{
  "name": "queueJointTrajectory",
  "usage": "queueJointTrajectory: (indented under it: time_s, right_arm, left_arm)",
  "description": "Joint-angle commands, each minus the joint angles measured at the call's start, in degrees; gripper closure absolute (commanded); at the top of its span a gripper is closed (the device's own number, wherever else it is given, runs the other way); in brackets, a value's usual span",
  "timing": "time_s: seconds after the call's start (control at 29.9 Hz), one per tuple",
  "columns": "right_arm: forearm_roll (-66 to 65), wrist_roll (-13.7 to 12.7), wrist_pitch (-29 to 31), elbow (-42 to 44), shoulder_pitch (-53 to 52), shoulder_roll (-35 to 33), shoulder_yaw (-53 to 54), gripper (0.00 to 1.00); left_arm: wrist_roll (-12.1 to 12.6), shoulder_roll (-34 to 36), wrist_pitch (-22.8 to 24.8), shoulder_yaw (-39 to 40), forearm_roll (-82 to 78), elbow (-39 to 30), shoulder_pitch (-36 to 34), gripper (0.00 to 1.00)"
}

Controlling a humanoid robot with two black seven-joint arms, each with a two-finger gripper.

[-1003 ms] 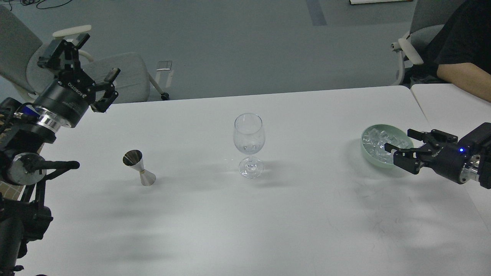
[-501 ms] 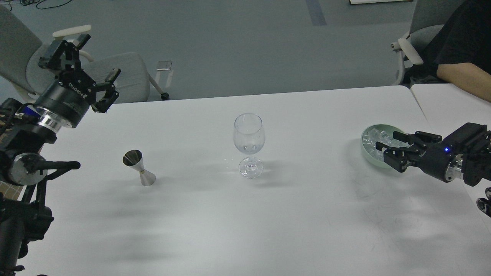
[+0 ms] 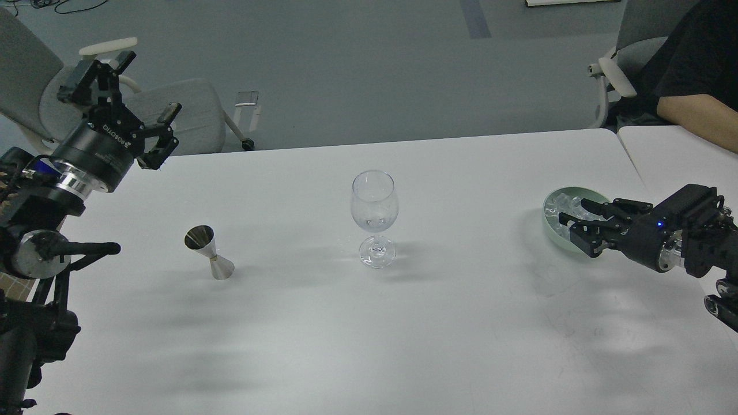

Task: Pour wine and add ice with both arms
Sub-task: 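Lower the right gripper into the green bowl and grasp ice, then lift the ice with the right gripper and move it over the glass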

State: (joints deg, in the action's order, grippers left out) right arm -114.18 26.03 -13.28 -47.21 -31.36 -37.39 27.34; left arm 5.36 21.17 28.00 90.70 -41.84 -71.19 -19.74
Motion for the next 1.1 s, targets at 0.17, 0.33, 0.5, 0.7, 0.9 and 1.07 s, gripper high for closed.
queueJointTrajectory:
  time_s: [0.17,0.33,0.5,0.7,0.9,1.07]
  right_arm:
    - [0.0,0.0,0.0,0.1,-0.1,-0.2,-0.1,0.8]
    - [0.3,-0.1,0.0,-0.2,-0.4,-0.1,0.1,1.0]
    - [1.0,-0.2,-0.4,-5.7,-1.7,-2.8,1.4,1.0]
    - [2.6,-0.2,1.6,-21.0,-5.4,-12.9,3.3,1.0]
    - [7.9,-0.2,3.4,-32.8,-9.9,-16.3,3.2,1.0]
    - [10.1,-0.2,5.9,-34.5,-14.3,-13.4,2.4,1.0]
  left_arm:
    - [0.0,0.0,0.0,0.0,0.0,0.0,0.1,0.02]
    - [0.0,-0.1,0.0,0.0,0.0,0.0,0.1,0.02]
    - [0.0,-0.1,0.0,0.0,-0.1,-0.1,0.1,0.02]
    - [0.0,0.0,0.0,0.0,-0.1,-0.1,0.0,0.02]
    - [0.0,-0.1,0.0,0.0,-0.1,-0.1,0.0,0.02]
    - [0.0,-0.2,0.0,0.0,-0.1,-0.1,0.0,0.02]
